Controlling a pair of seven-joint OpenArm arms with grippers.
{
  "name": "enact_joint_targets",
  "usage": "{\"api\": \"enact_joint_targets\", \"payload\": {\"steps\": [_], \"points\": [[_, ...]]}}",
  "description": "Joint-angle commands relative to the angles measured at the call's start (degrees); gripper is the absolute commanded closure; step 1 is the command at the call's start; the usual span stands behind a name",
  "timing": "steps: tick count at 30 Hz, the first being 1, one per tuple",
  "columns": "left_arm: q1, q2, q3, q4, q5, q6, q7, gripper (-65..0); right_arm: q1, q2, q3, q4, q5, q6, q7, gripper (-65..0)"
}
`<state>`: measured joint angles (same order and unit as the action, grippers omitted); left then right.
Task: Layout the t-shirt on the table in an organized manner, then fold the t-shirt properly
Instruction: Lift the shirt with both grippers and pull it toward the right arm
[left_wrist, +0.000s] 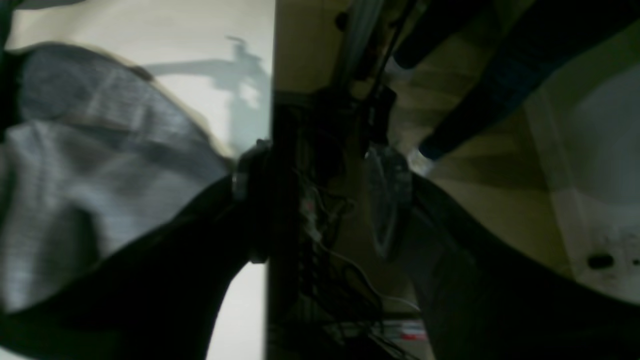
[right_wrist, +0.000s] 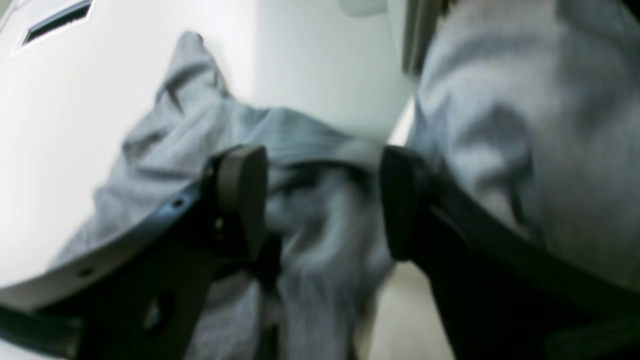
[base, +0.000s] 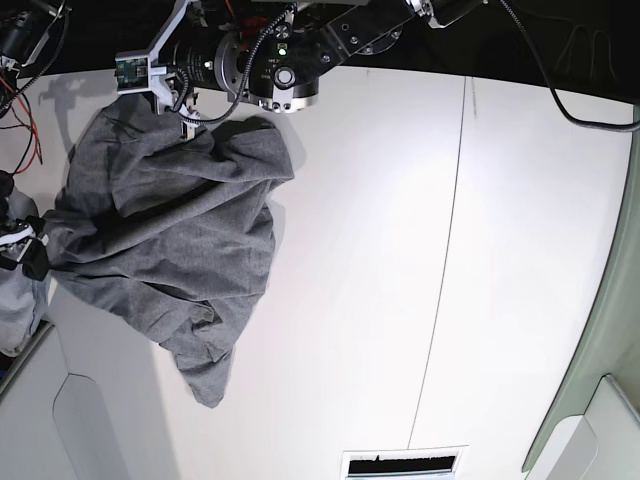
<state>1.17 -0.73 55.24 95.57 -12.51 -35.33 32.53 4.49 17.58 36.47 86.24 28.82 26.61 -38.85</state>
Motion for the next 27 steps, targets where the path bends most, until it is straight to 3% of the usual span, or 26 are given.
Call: {"api": "enact_joint_targets", "payload": {"steps": [1,6,12,16,20,24,27], "points": [[-0.4,0.9,-0.3,1.1,-1.0,-0.1,-0.8,-31.5,0.7,1.1,0.4,1.0,2.4,0.2,1.3,-35.6],[-0.3,0.8,-4.3,1.1,-1.0,0.2,1.0,-31.4,-1.1,-0.5,0.4,1.0,6.6,0.3,-0.9,-35.6],[-0.3,-1.0,-16.9,1.1,-3.1,0.4,1.2,-31.4,-3.9,-7.3,0.0,1.0,12.6,4.9,-5.1,-35.6],[-0.1,-4.1,-24.6,1.1,-3.2,0.4,1.1,-31.4,-7.2,-10.9,-1.6,1.0,13.2,5.8,-5.1,-35.6],[0.2,-8.8,-24.8,1.1,-3.1,0.3,-0.2,-31.4,-8.8,-11.3,-5.6,1.0,12.4,6.0,-4.2,-35.6],[2.8,-11.7,-23.1,1.1,0.9,0.7,-6.0,-31.4,-8.8,-11.3,-10.6,1.0,7.5,6.0,-3.1,-35.6],[3.8,-11.7,-23.1,1.1,3.7,5.2,-7.0,-31.4,-8.8,-11.2,-14.6,1.0,6.2,6.0,-3.5,-35.6]]}}
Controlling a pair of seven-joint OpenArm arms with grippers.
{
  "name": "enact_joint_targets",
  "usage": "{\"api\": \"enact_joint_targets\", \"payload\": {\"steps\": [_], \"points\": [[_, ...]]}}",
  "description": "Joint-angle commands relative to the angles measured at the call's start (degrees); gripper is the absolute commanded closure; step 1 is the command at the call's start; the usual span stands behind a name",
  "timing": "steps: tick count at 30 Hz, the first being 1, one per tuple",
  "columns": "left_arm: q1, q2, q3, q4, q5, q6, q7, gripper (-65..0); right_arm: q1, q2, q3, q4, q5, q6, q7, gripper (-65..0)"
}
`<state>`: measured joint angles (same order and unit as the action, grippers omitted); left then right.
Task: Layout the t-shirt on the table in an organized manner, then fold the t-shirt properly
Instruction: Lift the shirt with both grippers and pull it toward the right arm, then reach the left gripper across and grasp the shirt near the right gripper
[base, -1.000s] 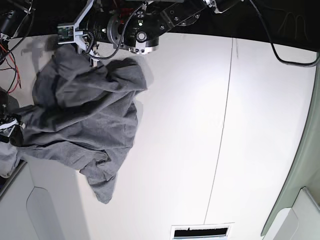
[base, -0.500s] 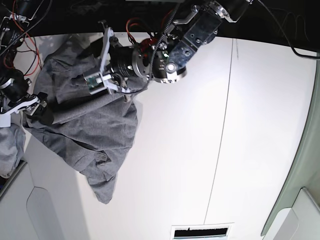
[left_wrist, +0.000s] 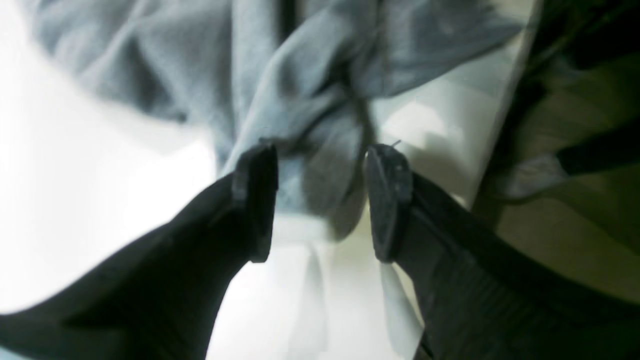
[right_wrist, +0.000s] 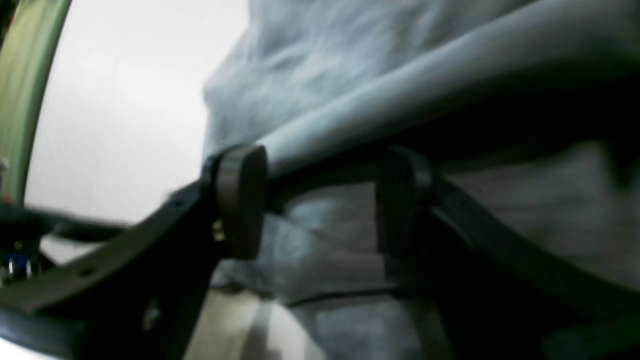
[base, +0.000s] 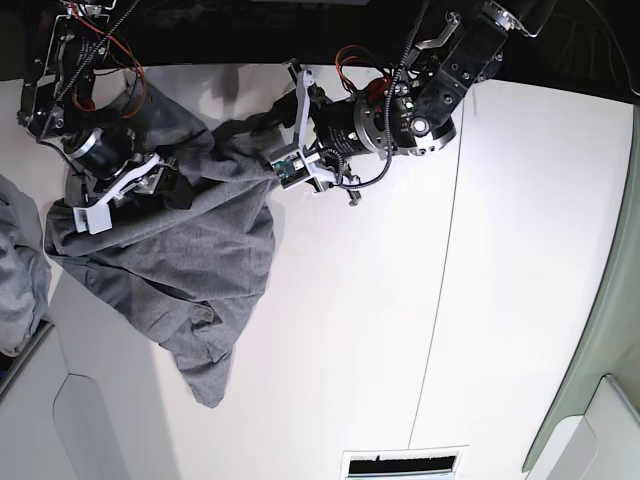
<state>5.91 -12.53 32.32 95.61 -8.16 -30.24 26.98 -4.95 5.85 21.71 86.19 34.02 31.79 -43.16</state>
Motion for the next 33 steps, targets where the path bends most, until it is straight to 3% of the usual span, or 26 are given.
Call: {"api": "enact_joint_targets", "payload": {"steps": [1,4,11,16,19,21,24,25,33], "points": [[-1.0,0.1,-0.2,1.0,-0.2,1.8,-1.5,-31.4,0.6,0.5,-1.0,1.1,0.9,1.1,0.8,-35.6],[-1.3,0.1,-0.7,1.0,1.6,5.2,-1.2,-31.4,0.6,1.0,-3.3,2.5,1.1,1.7,0.0,-35.6],[-1.0,-1.7,-5.6,1.0,-3.0,5.0,1.2,-31.4,0.3,1.4,-7.5,8.7,-3.5,2.8,-4.0,-35.6],[-1.2,-2.9,-8.4,1.0,-4.9,3.4,0.9,-31.4,-2.1,3.6,-18.1,8.4,-12.4,1.3,-0.2,-35.6],[-1.7,-2.9,-9.2,1.0,-5.1,3.4,0.7,-31.4,-3.8,5.1,-21.9,8.4,-14.4,0.7,2.3,-34.7],[-2.1,-2.8,-9.2,1.0,-5.4,3.5,0.7,-31.4,-4.3,5.2,-22.6,8.4,-16.5,-0.6,3.7,-26.0],[-2.1,-2.9,-9.2,1.0,-6.1,3.5,0.7,-31.4,-4.1,5.2,-22.4,8.5,-17.1,-0.8,4.7,-3.0],[-2.0,-2.9,-9.2,1.0,-6.0,3.5,0.9,-31.4,-4.0,5.2,-22.4,8.8,-17.1,-1.0,5.1,0.0],[-2.4,-2.9,-9.1,1.0,-6.0,3.5,0.9,-31.4,-4.3,5.3,-17.0,22.0,-16.2,-1.2,3.2,0.0]]}}
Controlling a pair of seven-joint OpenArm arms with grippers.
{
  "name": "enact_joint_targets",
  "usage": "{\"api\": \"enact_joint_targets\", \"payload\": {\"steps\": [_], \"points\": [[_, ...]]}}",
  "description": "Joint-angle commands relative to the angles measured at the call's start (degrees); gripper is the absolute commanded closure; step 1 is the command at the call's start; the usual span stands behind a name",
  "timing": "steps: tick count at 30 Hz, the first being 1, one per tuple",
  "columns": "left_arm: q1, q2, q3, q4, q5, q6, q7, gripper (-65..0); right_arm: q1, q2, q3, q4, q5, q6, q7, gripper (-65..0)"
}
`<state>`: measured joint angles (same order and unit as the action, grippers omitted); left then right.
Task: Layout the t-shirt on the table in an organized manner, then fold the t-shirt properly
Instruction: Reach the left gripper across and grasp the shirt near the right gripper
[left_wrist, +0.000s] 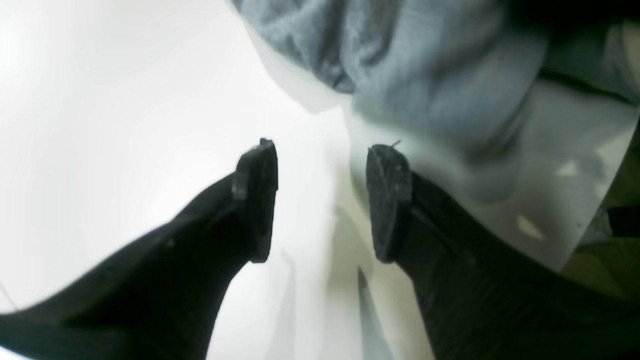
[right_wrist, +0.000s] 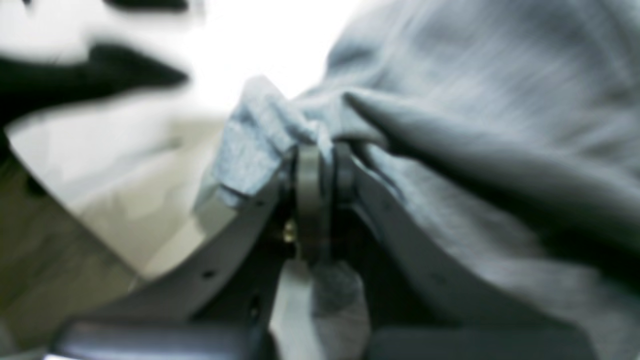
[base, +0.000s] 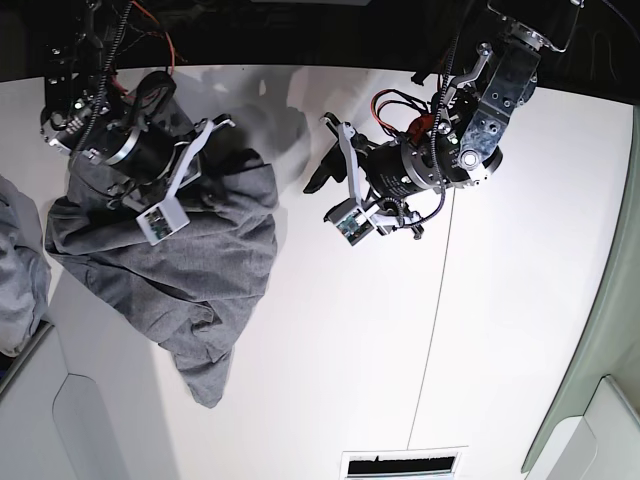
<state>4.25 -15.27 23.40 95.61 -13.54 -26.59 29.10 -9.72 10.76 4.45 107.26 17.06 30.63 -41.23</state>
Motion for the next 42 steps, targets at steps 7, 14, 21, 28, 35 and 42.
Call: {"api": "enact_joint_targets", "payload": {"steps": [7,14,21,28,35,42], "points": [[-0.7,-0.1,0.1,1.0,-2.2,-0.8,-1.3,-31.4,0.5,0.3,17.0,10.4,12.2,-0.6,-0.2,0.0],[-0.9,3.0,4.4,1.0,-1.4,-3.2,-5.0,-36.8,-1.6,2.4,27.8,10.5,16.6,-0.6,-2.4,0.0],[-4.3,9.3,11.8,-3.7,4.0,2.5,-5.3,-38.3,-5.5,3.8,37.8,10.3,13.3,-0.9,-2.5,0.0],[-8.7,10.9,11.9,-10.6,3.9,3.7,-5.4,-38.3,-7.0,3.8,42.4,5.4,12.2,-5.4,-2.5,-30.9],[-9.2,12.1,11.9,-12.2,5.6,3.7,-9.0,-38.3,-7.3,3.8,42.4,1.4,12.3,-6.6,-3.8,-36.9],[-12.7,19.0,11.9,-24.6,7.0,9.6,-12.6,-38.2,-9.9,3.5,42.4,0.9,13.0,-6.4,-4.7,-36.9]]}}
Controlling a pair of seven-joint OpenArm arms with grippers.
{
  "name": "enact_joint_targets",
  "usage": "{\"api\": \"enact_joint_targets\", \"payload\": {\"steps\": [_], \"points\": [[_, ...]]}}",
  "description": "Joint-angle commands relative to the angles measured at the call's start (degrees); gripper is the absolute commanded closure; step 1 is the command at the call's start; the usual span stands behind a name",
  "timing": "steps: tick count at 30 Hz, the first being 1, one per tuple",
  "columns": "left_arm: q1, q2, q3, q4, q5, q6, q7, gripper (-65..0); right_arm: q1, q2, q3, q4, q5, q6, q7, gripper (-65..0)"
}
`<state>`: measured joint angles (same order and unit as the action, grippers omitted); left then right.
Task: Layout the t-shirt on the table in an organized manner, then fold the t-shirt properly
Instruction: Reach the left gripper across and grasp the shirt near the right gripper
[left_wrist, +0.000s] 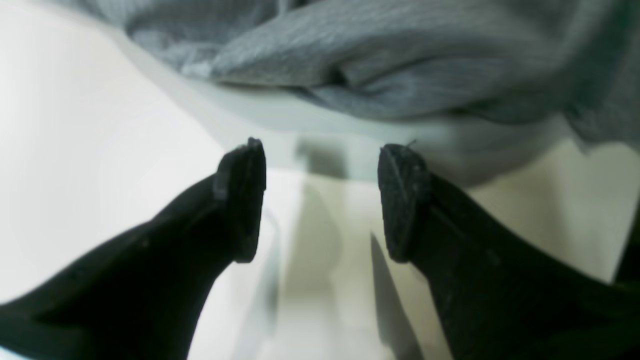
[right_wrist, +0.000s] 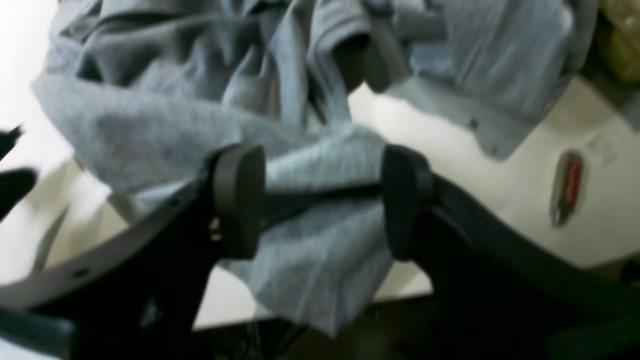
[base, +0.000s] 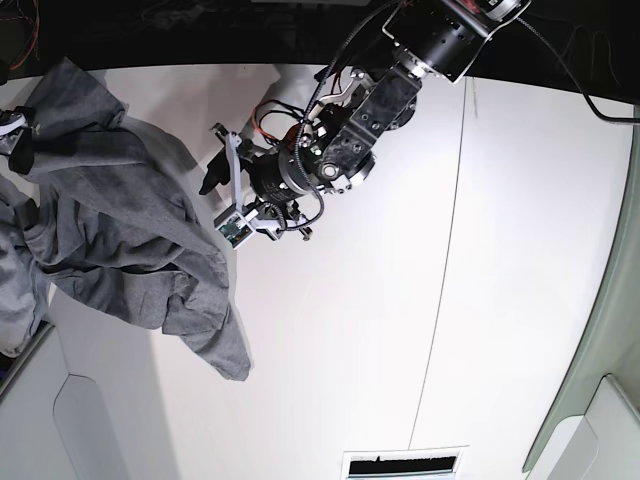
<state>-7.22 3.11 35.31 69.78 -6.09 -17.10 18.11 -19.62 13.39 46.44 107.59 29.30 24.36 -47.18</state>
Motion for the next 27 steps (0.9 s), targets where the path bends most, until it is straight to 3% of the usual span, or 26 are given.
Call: {"api": "enact_joint_targets", "payload": {"steps": [1,6,16,18,22,27], "points": [[-2.5,1.6,0.0,-1.5,-0.5,0.2,-2.1,-38.3,-0.5,0.7,0.4,0.6,1.0,-0.2,1.3,-36.9],[-8.1,5.9,0.0,-12.0,-0.1,-0.5,-4.0,-38.2,-2.2,0.7,0.4,0.5,1.6,-0.2,2.0,-36.9],[-9.7,5.9,0.4,-15.4,-3.7,-1.2,-7.5,-37.9,-2.2,0.7,0.4,0.1,2.3,-0.2,2.0,-36.9],[-9.7,5.9,0.4,-15.4,-5.1,-4.3,-9.4,-31.7,-2.2,0.7,0.4,0.0,3.3,-0.2,1.9,-36.9],[-9.8,5.9,0.4,-15.3,-5.0,-5.9,-12.6,-2.0,-2.1,0.2,0.4,0.0,3.3,-0.2,2.0,-36.9],[-10.4,5.9,0.2,-14.2,-5.0,-5.9,-13.0,0.0,-2.1,-0.6,0.4,0.0,3.3,-0.2,2.4,-36.9]]}}
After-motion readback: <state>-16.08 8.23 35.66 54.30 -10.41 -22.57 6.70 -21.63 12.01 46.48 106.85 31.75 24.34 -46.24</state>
